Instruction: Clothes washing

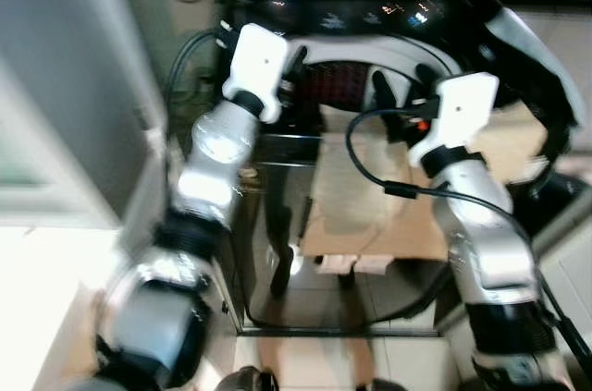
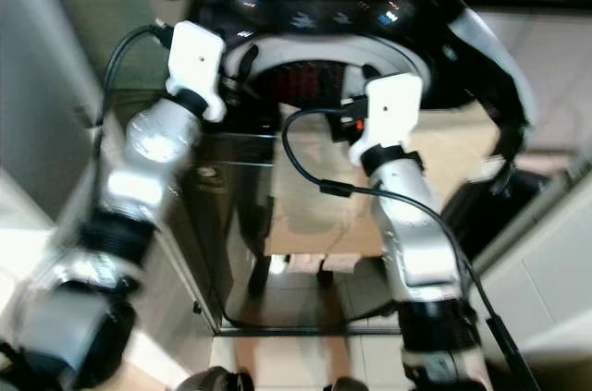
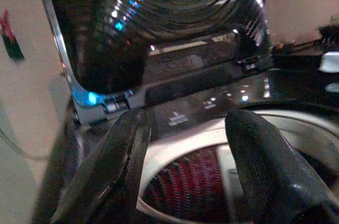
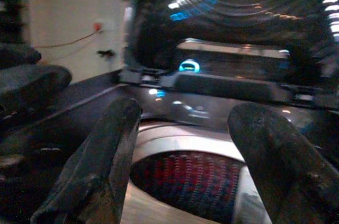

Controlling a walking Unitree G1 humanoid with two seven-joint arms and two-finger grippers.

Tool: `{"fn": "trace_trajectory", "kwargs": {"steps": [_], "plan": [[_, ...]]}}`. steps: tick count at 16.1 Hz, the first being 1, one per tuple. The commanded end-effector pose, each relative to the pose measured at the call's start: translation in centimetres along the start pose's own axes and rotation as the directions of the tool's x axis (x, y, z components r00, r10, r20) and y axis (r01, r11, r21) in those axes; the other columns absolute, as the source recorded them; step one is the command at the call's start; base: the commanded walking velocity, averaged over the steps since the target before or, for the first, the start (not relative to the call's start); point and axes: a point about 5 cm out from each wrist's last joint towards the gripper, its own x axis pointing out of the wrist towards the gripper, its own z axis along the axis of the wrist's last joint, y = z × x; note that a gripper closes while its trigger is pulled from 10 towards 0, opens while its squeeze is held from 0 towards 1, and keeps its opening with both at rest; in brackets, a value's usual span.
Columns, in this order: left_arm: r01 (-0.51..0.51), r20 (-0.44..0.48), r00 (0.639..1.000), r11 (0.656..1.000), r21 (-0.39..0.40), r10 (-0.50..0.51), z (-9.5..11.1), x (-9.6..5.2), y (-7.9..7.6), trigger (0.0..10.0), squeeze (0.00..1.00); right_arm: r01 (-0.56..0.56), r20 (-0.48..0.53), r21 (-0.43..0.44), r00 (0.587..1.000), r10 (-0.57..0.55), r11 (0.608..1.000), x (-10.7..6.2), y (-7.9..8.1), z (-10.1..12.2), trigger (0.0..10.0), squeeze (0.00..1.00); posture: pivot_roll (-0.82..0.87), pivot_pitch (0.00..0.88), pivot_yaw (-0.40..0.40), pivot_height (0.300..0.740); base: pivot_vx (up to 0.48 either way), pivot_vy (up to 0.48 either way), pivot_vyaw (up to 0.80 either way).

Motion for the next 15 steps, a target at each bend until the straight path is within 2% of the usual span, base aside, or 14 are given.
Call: {"fn": "trace_trajectory", "kwargs": {"steps": [1, 4, 15], "plan": [[0.015, -0.017, 1.0, 1.0, -0.01, -0.015, 0.2, -0.1, -0.6, 10.0, 0.0, -0.014, 0.011, -0.005, 1.0, 0.014, 1.0, 0.2, 0.1, 0.0, 10.0, 0.0, -0.07, 0.0, -0.012, 0.74, 0.0, 0.0, 0.0], [0.004, -0.033, 0.999, 1.0, -0.016, -0.005, 0.8, -0.8, -1.2, 10.0, 0.0, -0.038, 0.006, 0.002, 0.999, 0.038, 0.999, 0.3, 0.6, -0.9, 10.0, 0.0, -0.07, 0.0, -0.016, 0.74, -0.358, -0.246, 0.0], [0.014, -0.079, 0.997, 0.999, -0.034, -0.017, 0.9, -0.7, -1.3, 10.0, 0.0, -0.009, -0.013, -0.026, 1.0, 0.009, 1.0, -0.6, 0.1, -2.0, 10.0, 0.0, -0.12, 0.0, 0.021, 0.74, -0.353, -0.25, 0.0]]}}
